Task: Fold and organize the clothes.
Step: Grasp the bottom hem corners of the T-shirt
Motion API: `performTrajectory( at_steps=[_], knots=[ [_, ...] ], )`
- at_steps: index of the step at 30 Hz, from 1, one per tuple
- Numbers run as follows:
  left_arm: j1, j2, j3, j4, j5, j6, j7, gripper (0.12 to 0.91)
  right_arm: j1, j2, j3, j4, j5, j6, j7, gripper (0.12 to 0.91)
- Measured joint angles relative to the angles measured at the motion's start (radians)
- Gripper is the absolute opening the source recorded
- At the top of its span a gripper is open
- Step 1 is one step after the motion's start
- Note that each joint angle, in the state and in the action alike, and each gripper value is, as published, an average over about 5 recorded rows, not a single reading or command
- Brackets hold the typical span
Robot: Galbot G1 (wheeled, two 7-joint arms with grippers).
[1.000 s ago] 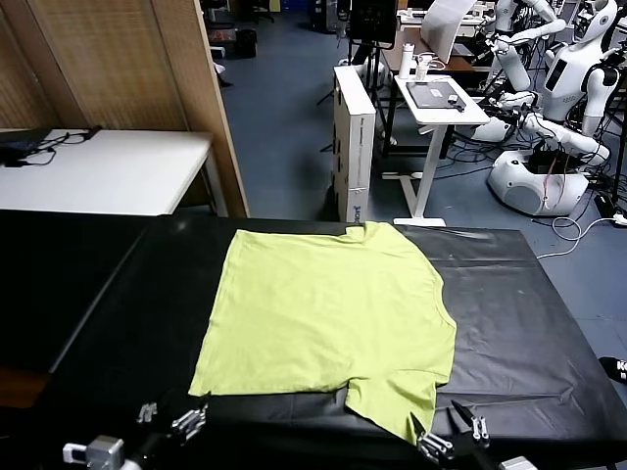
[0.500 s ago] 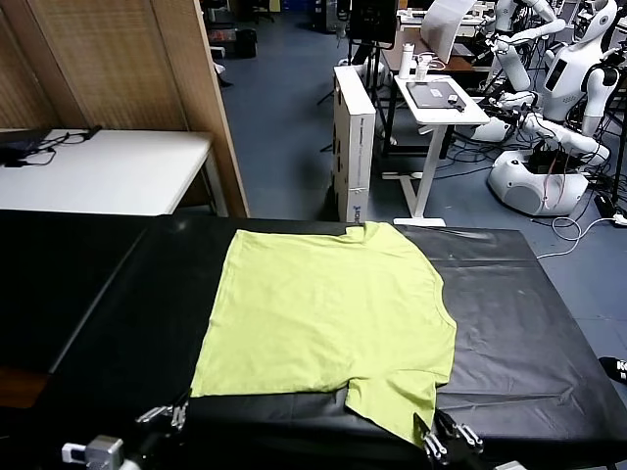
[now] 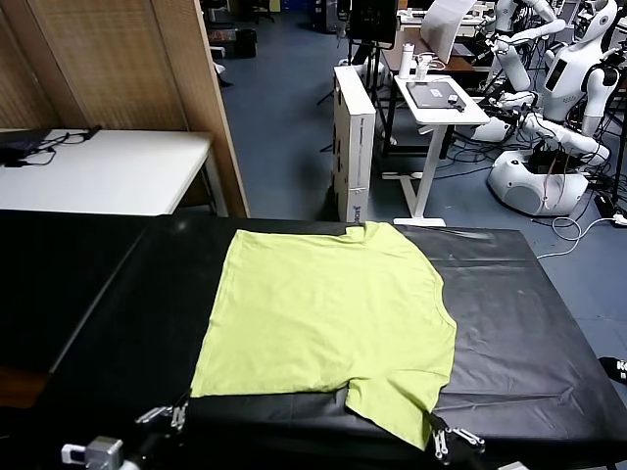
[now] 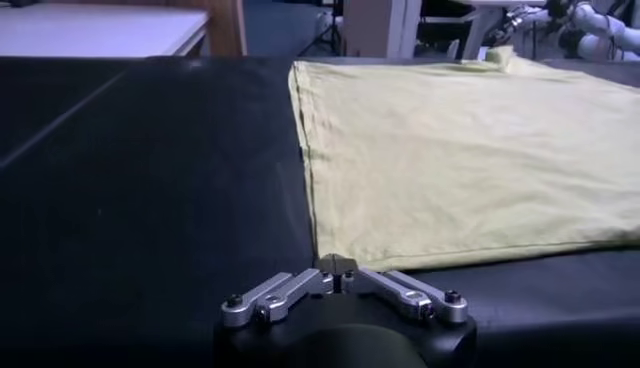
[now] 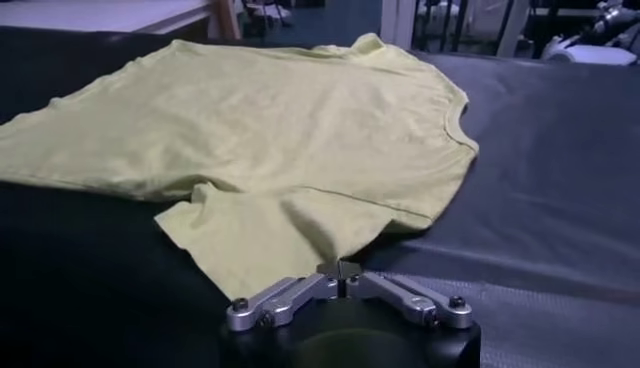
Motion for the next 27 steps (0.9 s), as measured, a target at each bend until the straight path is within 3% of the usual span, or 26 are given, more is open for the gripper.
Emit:
performTrajectory(
  at_steps=[3, 6, 13, 16, 18, 20, 27],
  knots=[
    [-0.005, -0.004, 0.001, 0.005, 0.001, -0.001, -0.005, 0.189, -0.001, 0.001, 0.001, -0.002, 0.0, 0.0, -0.001, 0.14],
    [-0.011, -0.008, 0.002, 0.017, 0.001, -0.005, -0.009, 0.336, -0.001, 0.002, 0.002, -0.004, 0.0, 0.0, -0.002, 0.14],
    [-0.014, -0.014, 0.007, 0.038, 0.002, -0.01, -0.012, 0.777, 0.001, 0.003, 0.001, -0.008, 0.0, 0.0, -0.002, 0.14],
    [-0.017, -0.017, 0.012, 0.044, 0.002, -0.011, -0.011, 0.849, 0.002, 0.004, 0.001, -0.011, 0.0, -0.001, -0.003, 0.14],
    [-0.018, -0.019, 0.015, 0.047, 0.002, -0.012, -0.011, 0.81, 0.004, 0.004, 0.001, -0.012, 0.0, -0.001, -0.003, 0.14],
    [-0.019, -0.019, 0.017, 0.047, 0.002, -0.015, -0.01, 0.715, 0.005, 0.003, 0.001, -0.012, 0.0, -0.001, -0.003, 0.14],
    [-0.018, -0.018, 0.018, 0.049, 0.002, -0.022, -0.008, 0.282, -0.005, 0.0, 0.002, -0.008, 0.0, -0.002, 0.003, 0.139]
  ],
)
